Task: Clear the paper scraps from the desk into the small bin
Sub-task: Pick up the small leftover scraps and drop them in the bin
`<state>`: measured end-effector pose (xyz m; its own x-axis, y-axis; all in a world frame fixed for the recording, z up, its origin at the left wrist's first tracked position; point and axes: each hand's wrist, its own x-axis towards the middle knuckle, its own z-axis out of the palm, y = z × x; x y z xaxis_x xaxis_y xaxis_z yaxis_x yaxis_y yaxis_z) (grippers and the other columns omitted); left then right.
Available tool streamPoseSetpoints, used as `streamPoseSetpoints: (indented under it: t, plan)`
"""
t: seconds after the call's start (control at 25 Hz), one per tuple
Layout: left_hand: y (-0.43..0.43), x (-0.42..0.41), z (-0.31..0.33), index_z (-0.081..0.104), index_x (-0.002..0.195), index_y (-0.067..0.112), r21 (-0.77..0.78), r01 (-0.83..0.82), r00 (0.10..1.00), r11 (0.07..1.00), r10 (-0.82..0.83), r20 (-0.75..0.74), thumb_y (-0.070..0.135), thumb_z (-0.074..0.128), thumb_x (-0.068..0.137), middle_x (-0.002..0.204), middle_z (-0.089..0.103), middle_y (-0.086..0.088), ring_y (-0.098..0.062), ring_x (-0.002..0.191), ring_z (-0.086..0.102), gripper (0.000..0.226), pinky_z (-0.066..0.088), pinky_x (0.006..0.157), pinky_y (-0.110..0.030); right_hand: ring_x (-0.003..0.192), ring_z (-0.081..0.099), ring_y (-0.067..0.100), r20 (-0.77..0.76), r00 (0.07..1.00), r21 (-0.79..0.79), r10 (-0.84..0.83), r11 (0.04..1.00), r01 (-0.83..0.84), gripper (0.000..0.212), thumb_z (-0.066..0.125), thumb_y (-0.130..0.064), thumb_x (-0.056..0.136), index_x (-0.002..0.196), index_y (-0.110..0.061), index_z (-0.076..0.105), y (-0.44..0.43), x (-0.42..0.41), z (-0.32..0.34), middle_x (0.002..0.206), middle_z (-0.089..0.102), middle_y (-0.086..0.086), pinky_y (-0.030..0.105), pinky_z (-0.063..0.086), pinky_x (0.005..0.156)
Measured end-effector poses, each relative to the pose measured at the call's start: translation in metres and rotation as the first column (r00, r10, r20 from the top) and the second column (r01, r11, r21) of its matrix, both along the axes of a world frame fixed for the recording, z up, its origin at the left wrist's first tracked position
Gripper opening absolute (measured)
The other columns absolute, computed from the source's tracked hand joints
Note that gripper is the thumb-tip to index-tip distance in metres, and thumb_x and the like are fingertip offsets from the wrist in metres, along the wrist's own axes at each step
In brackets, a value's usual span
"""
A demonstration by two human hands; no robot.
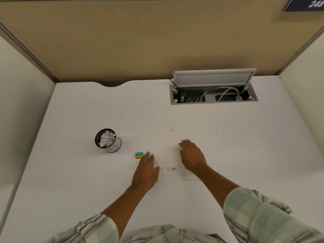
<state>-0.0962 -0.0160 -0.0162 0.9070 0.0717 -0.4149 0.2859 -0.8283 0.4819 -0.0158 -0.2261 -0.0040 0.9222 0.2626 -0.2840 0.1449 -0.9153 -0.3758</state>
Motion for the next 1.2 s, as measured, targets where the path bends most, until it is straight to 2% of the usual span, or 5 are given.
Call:
streamPoseSetpoints:
  t: [0.16, 0.4, 0.76, 1.04, 1.2]
  plan:
    - [-0.012, 0.000, -0.005, 0.012, 0.161, 0.010, 0.021, 0.015, 0.995, 1.000, -0.012, -0.100, 0.044, 0.042, 0.105, 0.172, 0.000, -0.006, -0.023, 0.159, -0.002, 0.072, 0.015, 0.126, -0.034, 0.152, 0.030, 0.026, -0.009, 0.955, -0.133, 0.298, 0.946, -0.296, 0.052, 0.034, -0.024, 0.107, 0.157, -0.012, 0.031, 0.020, 0.059, 0.008, 0.168, 0.024, 0.004, 0.041, 0.033, 0.120]
    - [-0.032, -0.006, -0.015, 0.002, 0.161, 0.012, 0.028, 0.089, 0.982, 0.996, -0.083, -0.169, 0.052, 0.036, 0.104, 0.171, -0.010, -0.005, -0.020, 0.158, -0.009, 0.077, 0.018, 0.125, -0.034, 0.158, 0.003, 0.026, -0.181, 0.843, -0.283, 0.507, 0.794, -0.538, 0.059, 0.027, -0.029, 0.110, 0.162, -0.012, 0.005, 0.020, 0.097, 0.000, 0.171, -0.003, 0.003, 0.042, 0.018, 0.127]
    - [-0.060, -0.020, -0.018, 0.007, 0.161, 0.011, 0.037, 0.305, 0.948, 0.952, -0.300, -0.108, 0.048, 0.039, 0.104, 0.171, -0.006, -0.006, -0.021, 0.159, -0.006, 0.075, 0.008, 0.127, -0.034, 0.158, -0.002, 0.017, -0.157, 0.945, -0.080, 0.286, 0.950, -0.301, 0.064, 0.029, -0.022, 0.104, 0.162, -0.011, 0.003, -0.044, 0.022, -0.027, 0.171, -0.005, 0.001, 0.027, -0.001, 0.124]
    - [-0.072, -0.051, -0.023, 0.000, 0.161, 0.009, 0.092, 0.459, 0.887, 0.884, -0.451, -0.096, 0.051, 0.040, 0.104, 0.170, -0.012, -0.008, -0.023, 0.158, -0.011, 0.081, -0.005, 0.121, -0.032, 0.157, -0.011, 0.017, -0.113, 0.941, -0.031, 0.319, 0.946, -0.324, 0.069, 0.027, -0.021, 0.100, 0.161, -0.013, -0.004, -0.060, -0.079, -0.039, 0.168, -0.013, -0.001, 0.030, -0.010, 0.124]
    - [-0.070, -0.060, -0.024, 0.001, 0.161, 0.014, 0.102, 0.493, 0.870, 0.864, -0.486, -0.080, 0.053, 0.036, 0.104, 0.171, -0.006, -0.004, -0.022, 0.159, -0.006, 0.078, -0.005, 0.124, -0.036, 0.157, -0.010, 0.017, -0.122, 0.926, -0.004, 0.357, 0.933, -0.360, 0.068, 0.028, -0.022, 0.101, 0.162, -0.013, 0.000, -0.065, -0.100, -0.034, 0.169, -0.010, -0.001, 0.032, -0.003, 0.128]
